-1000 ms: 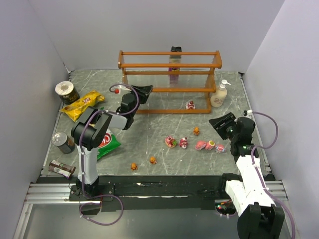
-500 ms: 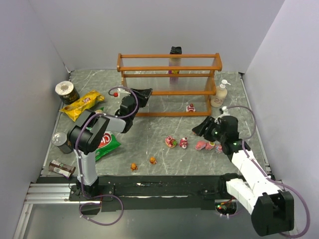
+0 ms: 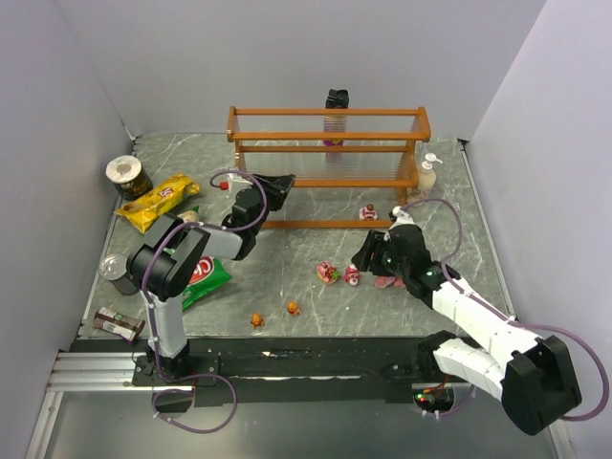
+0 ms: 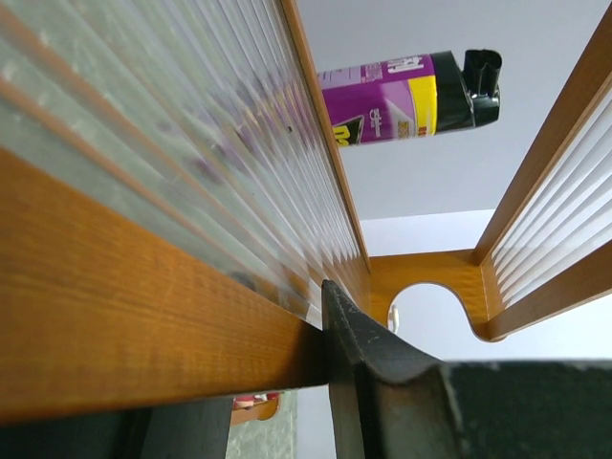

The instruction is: Place and organize the plastic toys onto the shelf

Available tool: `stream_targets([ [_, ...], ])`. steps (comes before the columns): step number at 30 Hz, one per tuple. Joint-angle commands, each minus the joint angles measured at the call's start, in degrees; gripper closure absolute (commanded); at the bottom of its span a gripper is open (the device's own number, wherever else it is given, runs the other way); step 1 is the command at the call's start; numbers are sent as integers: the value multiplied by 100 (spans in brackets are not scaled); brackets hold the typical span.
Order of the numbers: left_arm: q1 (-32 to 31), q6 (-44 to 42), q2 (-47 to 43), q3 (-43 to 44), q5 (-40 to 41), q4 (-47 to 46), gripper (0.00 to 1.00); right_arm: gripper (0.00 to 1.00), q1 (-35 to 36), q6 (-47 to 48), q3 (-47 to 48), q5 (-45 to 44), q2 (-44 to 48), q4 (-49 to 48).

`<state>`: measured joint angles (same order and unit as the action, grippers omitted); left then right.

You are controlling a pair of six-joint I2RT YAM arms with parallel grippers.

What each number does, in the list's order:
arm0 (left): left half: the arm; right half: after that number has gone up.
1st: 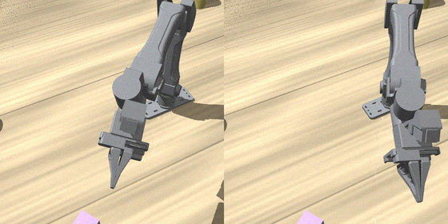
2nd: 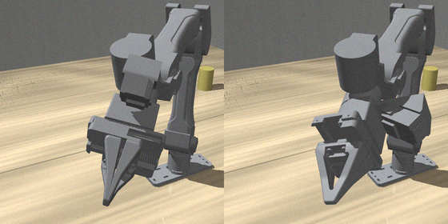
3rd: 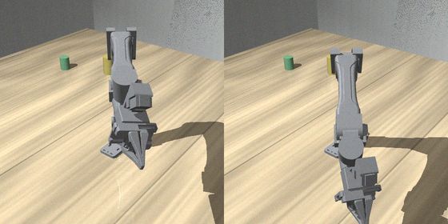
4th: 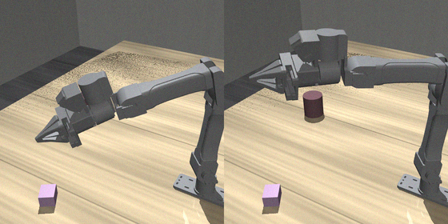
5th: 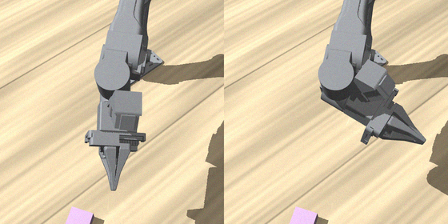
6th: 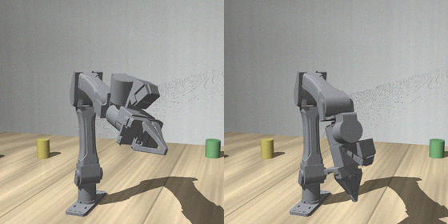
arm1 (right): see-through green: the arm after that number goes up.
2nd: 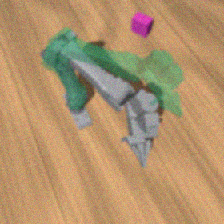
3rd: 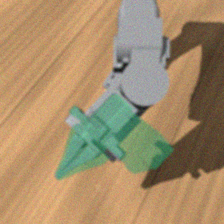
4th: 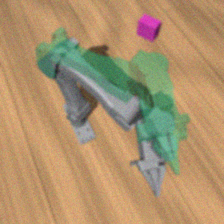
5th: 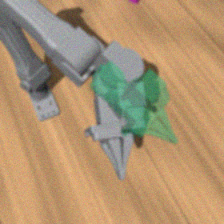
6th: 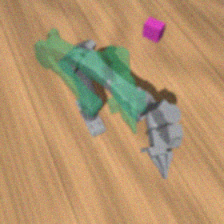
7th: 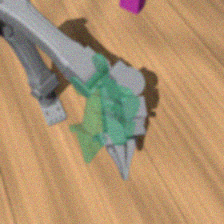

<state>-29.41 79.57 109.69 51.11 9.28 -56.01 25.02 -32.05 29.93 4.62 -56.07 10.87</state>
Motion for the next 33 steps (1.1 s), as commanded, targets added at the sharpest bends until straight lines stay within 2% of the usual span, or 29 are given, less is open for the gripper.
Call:
stream_targets([
  [1, -513, 559, -237, -31, -199, 415, 99, 37, 310, -64, 294, -673, -184, -68],
  [7, -742, 630, -387, -5, 293, 749, 99, 37, 548, -117, 346, -998, -492, -77],
  [13, -759, 648, -378, -40, 268, 723, 96, 37, 592, -99, 259, -1086, -632, -314],
  [16, -759, 621, -325, -14, 180, 688, 85, 37, 601, -56, 267, -1078, -738, -419],
  [17, -759, 621, -317, -14, 153, 670, 78, 37, 601, -55, 267, -1069, -764, -437],
  [25, -759, 454, -378, 4, 22, 626, 51, 40, 671, -187, 241, -919, -905, -525],
  [26, -759, 437, -413, -5, 4, 626, 43, 40, 671, -213, 250, -911, -923, -525],
  [28, -759, 393, -474, -22, -14, 626, 36, 42, 671, -249, 276, -911, -1002, -516],
  [29, -759, 375, -492, -31, -14, 644, 27, 43, 671, -292, 276, -911, -1045, -516],
  [33, -759, 305, -641, -136, -49, 574, 16, 51, 680, -389, 276, -937, -1186, -542],
])
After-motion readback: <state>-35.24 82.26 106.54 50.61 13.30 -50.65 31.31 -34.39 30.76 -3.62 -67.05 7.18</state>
